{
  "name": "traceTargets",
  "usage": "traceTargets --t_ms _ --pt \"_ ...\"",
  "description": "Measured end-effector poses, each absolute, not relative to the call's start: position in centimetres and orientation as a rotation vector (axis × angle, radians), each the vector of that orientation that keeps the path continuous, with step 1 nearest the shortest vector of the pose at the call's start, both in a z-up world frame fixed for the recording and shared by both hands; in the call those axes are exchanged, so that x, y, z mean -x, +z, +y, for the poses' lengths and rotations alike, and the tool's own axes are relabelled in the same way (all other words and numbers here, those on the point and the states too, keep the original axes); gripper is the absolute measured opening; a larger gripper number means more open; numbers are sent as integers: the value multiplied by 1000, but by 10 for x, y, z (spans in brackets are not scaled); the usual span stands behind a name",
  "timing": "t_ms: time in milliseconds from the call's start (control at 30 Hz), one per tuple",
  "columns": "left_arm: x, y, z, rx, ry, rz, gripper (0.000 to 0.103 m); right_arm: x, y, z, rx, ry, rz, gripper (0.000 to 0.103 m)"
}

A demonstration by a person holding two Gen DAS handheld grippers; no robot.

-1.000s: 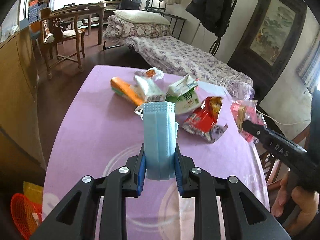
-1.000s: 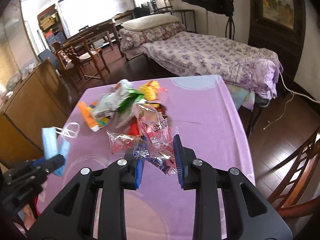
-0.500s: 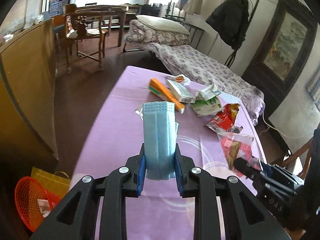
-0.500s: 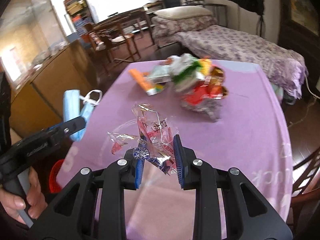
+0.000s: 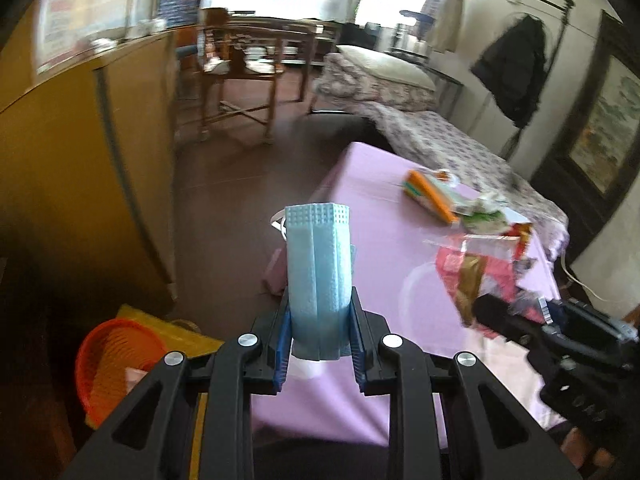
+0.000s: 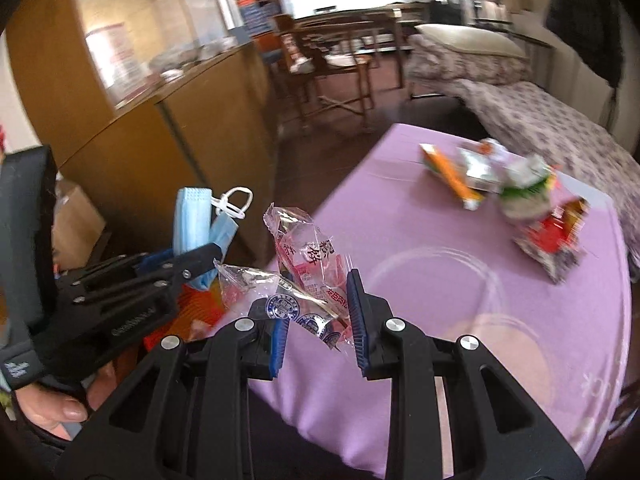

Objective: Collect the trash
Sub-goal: 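Carry the mask and candy bag to the red wastebasket and open both tools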

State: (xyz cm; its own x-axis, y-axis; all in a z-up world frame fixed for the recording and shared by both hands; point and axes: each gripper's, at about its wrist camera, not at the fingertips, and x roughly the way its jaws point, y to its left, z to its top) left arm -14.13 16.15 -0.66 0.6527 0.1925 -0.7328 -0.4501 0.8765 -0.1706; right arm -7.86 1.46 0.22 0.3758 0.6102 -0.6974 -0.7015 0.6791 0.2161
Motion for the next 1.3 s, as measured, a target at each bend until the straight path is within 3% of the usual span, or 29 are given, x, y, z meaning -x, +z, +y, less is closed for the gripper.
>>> traceTargets --t_ms 700,1233,1300 --pt "246 -49 287 461 697 862 25 147 -19 206 466 1150 996 28" --pt "308 -101 349 542 865 982 25 191 -75 298 594 1230 1173 29" --pt "313 -106 354 553 867 995 25 193 -83 304 585 1237 1197 32"
